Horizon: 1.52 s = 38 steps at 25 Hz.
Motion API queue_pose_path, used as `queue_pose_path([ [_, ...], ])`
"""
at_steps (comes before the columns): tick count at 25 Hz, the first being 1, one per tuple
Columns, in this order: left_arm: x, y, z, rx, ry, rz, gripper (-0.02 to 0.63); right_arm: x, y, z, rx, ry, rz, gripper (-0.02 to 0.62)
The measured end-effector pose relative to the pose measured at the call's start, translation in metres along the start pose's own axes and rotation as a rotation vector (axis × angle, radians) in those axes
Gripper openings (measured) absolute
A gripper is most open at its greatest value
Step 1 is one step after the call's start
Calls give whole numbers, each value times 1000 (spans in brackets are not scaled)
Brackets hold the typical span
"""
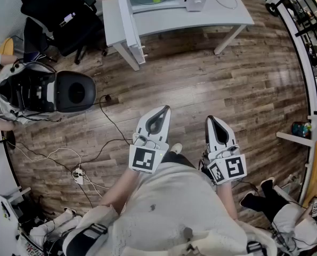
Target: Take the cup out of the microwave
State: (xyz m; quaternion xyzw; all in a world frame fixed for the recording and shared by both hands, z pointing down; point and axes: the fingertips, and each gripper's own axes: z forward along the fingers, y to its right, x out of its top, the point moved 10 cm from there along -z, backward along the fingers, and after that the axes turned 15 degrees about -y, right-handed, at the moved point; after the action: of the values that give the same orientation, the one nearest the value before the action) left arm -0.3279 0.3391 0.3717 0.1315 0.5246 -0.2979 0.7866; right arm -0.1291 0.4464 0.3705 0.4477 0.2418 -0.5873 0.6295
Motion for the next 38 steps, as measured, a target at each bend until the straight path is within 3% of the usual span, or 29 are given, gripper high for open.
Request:
queue_pose_path([
  [6,-45,108,-104,6,-27,-78,21,-70,-34,-130,3,-1,-12,6],
  [10,-52,149,-149,-13,12,-21,21,-88,-64,-180,15,18,-65,6],
  [15,-49,174,-170,-24,48,23,21,-86,-79,-202,12,60,-75,6],
  [24,-67,184,-195,57,47,44,21,-94,-93,-216,37,84,-132,6],
  [34,-75,208,-190,121,87,22,26,-106,-71,-241,26,111,-138,6],
  [35,-74,210,-187,110,81,19,36,-108,-68,-243,20,113,-129,8],
  [38,-65,216,-176,65,80,12,189,-108,-57,-248,2,115,-115,8],
])
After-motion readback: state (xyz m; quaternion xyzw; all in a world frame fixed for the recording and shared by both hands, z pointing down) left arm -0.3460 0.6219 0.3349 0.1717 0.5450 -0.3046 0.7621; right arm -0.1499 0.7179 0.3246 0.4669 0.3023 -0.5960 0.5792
